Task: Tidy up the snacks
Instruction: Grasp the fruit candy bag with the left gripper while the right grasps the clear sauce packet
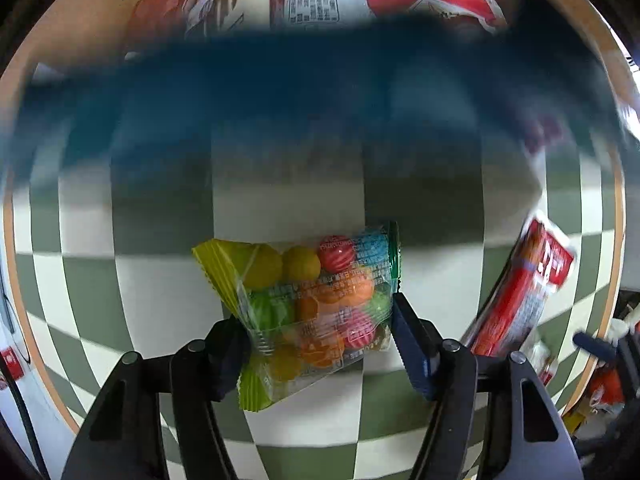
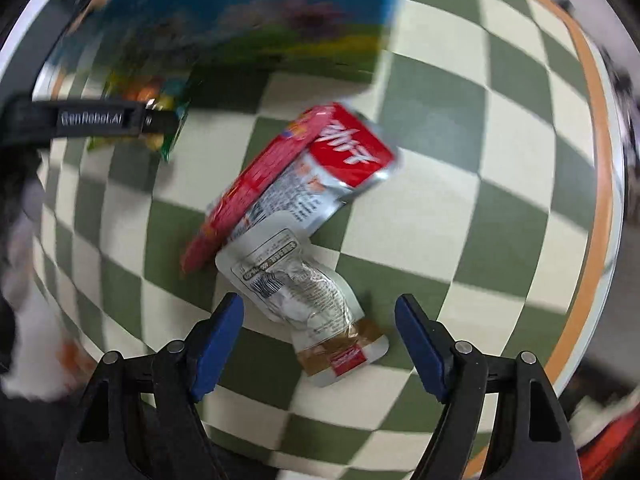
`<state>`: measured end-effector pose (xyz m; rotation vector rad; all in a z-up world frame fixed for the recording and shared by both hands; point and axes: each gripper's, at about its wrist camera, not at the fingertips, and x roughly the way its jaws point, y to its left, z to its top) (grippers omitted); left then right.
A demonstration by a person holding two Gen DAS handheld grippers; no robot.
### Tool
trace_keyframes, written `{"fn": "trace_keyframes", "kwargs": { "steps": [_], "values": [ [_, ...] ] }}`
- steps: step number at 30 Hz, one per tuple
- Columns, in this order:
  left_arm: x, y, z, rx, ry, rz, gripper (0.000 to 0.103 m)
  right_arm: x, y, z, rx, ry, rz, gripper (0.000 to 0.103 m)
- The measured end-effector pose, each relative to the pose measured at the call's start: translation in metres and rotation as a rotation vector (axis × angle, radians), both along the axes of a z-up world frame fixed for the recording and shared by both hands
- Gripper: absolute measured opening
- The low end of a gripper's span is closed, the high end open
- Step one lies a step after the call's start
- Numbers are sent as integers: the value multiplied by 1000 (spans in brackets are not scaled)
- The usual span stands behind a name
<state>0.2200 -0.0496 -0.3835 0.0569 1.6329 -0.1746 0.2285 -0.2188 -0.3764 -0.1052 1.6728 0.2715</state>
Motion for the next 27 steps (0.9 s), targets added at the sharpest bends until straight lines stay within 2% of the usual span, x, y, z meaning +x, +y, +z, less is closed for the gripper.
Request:
{"fn": "trace_keyframes", "kwargs": {
  "steps": [4,7,9,11,14,16,19,22,23,24,25,27],
  "values": [
    [-32,9,-2,-1,33,4,63,-1,28,-14,-9,28,142,82],
    [-50,18,-7,-13,62,31,63,-1,39,-25,-15,41,195,82],
    [-57,23,-9,-30,71,54,64,0,41,-34,-40,58,192,82],
    [-56,28,-12,-35,70,56,65,4,37,-41,-85,67,115,82],
    [-55,35,-16,-46,84,51,68,5,25,-38,-59,45,-55,77],
    [-47,36,-17,-49,93,54,69,3,12,-35,-44,61,-196,67],
    [-42,41,-20,-44,99,56,70,-1,2,-32,-7,62,-317,58],
    [-40,42,-15,-22,73,36,71,1,-14,-27,15,59,-365,49],
    [-42,40,-12,-18,67,34,66,-3,-18,-25,26,60,-382,45],
    [-42,39,-10,-24,59,28,59,-4,-20,-24,31,62,-394,36],
    [-47,36,-5,-28,58,22,55,-21,-21,-23,41,56,-404,26],
    [-48,31,-2,-24,52,17,51,-28,-25,-24,74,66,-433,25]
  ]
}}
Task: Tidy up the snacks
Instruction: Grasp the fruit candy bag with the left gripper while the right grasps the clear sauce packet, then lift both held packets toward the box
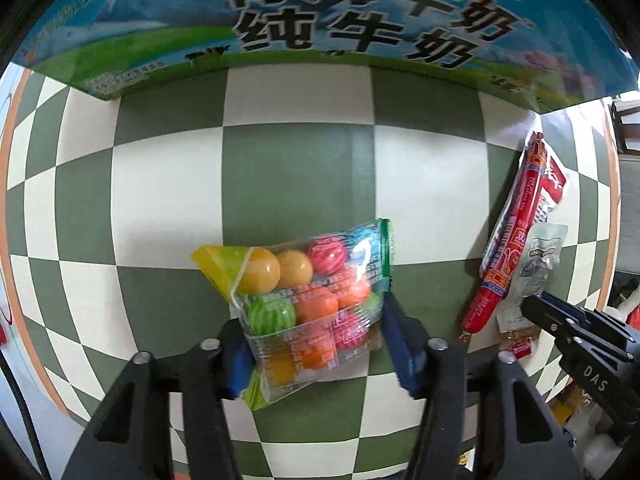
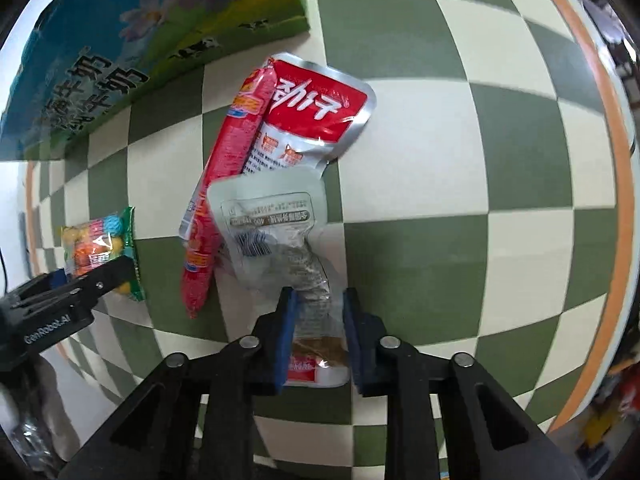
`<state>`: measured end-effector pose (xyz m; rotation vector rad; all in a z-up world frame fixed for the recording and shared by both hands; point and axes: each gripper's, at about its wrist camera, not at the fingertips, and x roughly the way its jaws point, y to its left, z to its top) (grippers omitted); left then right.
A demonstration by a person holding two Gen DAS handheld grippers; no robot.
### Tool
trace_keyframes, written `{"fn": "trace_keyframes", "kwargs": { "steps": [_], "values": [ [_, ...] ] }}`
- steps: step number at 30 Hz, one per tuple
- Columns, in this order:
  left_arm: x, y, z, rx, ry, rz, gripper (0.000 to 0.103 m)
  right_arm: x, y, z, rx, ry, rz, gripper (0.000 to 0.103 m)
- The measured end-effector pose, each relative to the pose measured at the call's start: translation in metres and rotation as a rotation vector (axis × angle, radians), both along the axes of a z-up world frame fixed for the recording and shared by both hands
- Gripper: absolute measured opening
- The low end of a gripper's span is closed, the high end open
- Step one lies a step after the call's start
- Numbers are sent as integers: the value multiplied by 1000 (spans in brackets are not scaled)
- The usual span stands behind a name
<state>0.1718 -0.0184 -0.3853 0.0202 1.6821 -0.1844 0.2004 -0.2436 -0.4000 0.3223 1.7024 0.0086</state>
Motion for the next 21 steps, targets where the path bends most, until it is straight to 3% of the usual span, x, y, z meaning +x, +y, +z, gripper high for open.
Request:
{"fn": "trace_keyframes", "kwargs": {
  "steps": [9,12,14,15,16,17,21],
  "values": [
    [-1,1,14,-8,-16,16,50,-25,-29,26,52,-62,-64,15],
    [0,7,22,-8,-15,16,50,-24,-36,29,78,-59,-76,15],
    [-1,9,22,-5,-13,17,50,-19,-42,30,40,-61,-67,17],
    [-2,10,21,-2,-14,18,50,-20,-39,31,33,-53,-62,39],
    [-3,10,20,2,-12,19,50,-16,-42,36,37,-51,-69,77],
    [-3,11,17,4,-9,22,50,-15,-42,38,45,-60,-68,90],
    [-2,9,9,18,0,26,51,0,-32,24,-1,-44,-10,92]
  ]
}}
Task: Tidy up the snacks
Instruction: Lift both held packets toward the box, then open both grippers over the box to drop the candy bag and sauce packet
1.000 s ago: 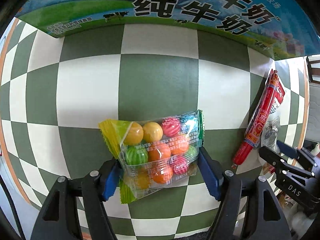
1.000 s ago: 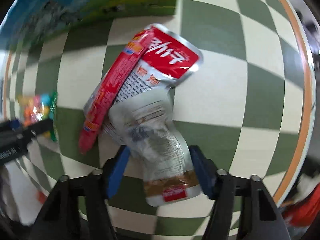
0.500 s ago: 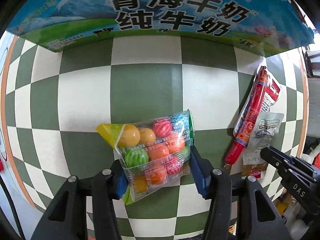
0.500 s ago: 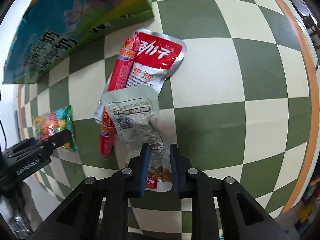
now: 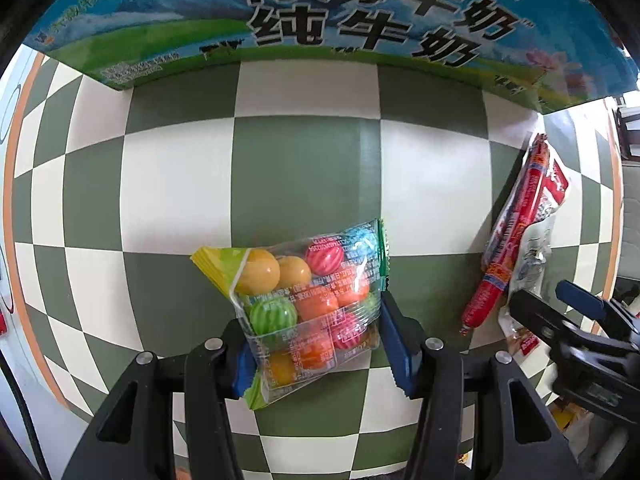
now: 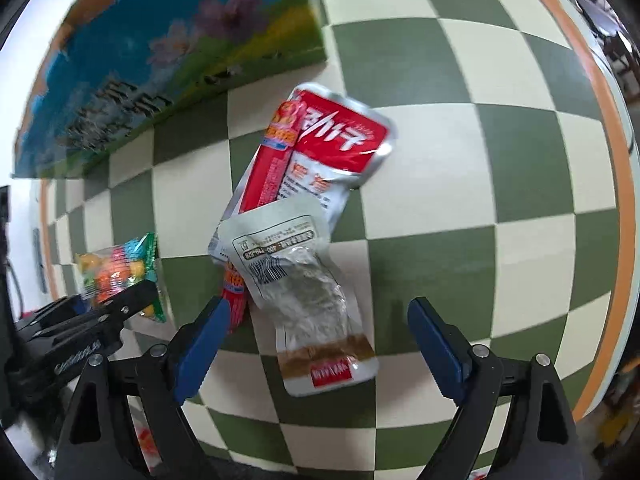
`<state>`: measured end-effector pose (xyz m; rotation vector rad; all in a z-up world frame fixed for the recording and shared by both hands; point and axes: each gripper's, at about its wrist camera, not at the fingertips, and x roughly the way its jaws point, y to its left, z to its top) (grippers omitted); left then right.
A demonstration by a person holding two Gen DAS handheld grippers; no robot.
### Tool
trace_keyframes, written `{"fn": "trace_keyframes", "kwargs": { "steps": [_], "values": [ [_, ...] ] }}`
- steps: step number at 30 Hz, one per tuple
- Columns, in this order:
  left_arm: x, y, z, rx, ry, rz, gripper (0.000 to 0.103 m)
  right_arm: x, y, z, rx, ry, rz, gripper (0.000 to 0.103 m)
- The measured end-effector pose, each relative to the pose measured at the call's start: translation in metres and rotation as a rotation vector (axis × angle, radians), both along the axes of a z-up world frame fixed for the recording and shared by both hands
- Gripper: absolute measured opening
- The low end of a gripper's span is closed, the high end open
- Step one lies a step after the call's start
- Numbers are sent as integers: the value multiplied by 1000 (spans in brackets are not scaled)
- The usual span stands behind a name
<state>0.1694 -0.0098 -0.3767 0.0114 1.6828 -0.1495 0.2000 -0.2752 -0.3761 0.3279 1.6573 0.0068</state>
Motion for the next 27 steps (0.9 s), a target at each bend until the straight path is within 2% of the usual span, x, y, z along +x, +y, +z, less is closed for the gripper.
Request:
{"fn": "trace_keyframes", "kwargs": {
  "steps": [3,6,8,15,17,22,27],
  "values": [
    [0,-3,1,7,-5,-8,51,3,8,-17,-88,32,53,88],
    [0,-7,5,13,-15,-17,50,1,15,-5,-181,-39,104,55],
    [-1,-10,8,11,-19,-21,50,-2,13,-1,-121,-51,90,55],
    [0,-14,47,-46,-65,-22,50,-19,-5,29,-32,-88,23,54],
    [0,-17,69,-80,-90,-29,50,-20,-9,51,9,-118,10,54],
    [12,-20,145,-172,-204,-35,50,-16,-23,116,94,-212,-14,55],
    [54,-12,215,-224,-308,-43,50,19,-25,188,170,-330,-21,55]
  ]
}}
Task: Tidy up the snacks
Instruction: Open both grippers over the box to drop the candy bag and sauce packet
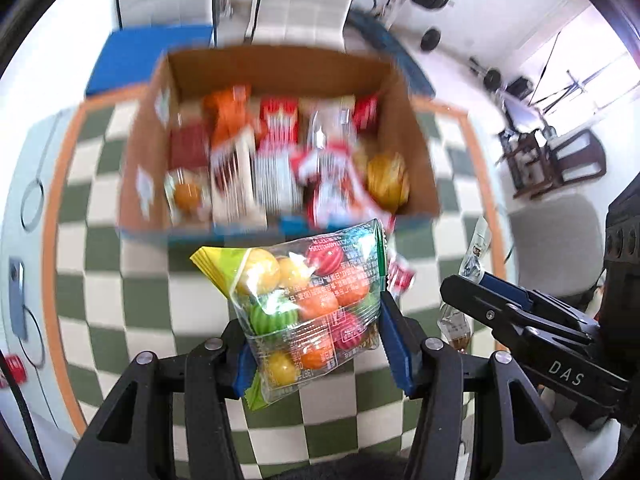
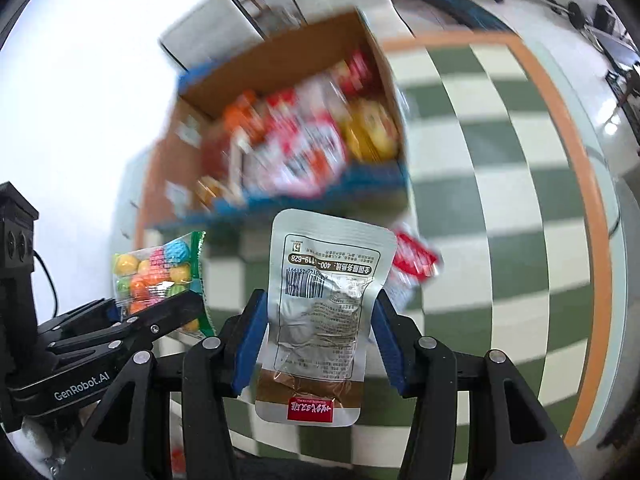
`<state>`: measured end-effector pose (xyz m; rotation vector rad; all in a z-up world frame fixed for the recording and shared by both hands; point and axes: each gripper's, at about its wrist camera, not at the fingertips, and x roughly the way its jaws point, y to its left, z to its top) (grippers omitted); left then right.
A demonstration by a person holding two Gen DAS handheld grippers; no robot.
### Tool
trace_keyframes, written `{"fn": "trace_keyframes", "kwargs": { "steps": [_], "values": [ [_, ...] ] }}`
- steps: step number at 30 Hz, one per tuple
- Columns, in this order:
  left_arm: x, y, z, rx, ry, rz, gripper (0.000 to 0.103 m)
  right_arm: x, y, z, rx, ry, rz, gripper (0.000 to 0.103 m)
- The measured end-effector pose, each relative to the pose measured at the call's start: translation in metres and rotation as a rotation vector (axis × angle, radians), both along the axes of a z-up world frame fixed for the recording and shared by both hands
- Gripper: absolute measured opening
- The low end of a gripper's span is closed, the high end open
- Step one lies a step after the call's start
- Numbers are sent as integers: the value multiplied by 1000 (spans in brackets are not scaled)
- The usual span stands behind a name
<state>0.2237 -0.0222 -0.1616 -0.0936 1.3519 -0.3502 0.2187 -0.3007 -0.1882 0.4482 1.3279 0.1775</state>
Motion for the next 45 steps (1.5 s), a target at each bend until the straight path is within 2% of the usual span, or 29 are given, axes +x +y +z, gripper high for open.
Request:
{"fn": "trace_keyframes", "kwargs": {
  "steps": [1,5,11,15,21,23,24,25,27,28,32,39,45],
  "values": [
    [9,4,5,-2,-11,-3,50,10,-2,16,15,-27,1,55],
    [59,11,24,40,-70,3,50,60,22,40,31,-103,19,55],
    [149,17,8,67,-39,33,50,151,55,44,-18,-150,51,55],
    [193,14,-14,73,5,38,50,202,61,23,-61,-119,51,55],
    [233,-2,-49,111,83,19,53,270,65,-29,-127,-25,60,57],
    [241,-5,-61,112,122,13,54,288,68,-50,-165,27,78,63],
    [244,-6,-66,119,129,18,56,292,69,-56,-175,45,79,78],
    [245,-7,-69,120,135,18,60,295,69,-62,-170,51,82,83],
    [246,-7,-72,95,147,17,83,298,70,-68,-178,41,82,83],
    [247,-6,-73,100,150,21,86,297,69,-68,-179,38,82,83],
    [247,-6,-70,98,142,21,86,293,67,-73,-172,35,76,90],
    [232,-10,-49,82,100,2,87,283,68,-76,-198,40,88,92],
    [191,-12,-9,116,-45,-16,87,253,63,-51,-157,-7,68,92]
  ]
}}
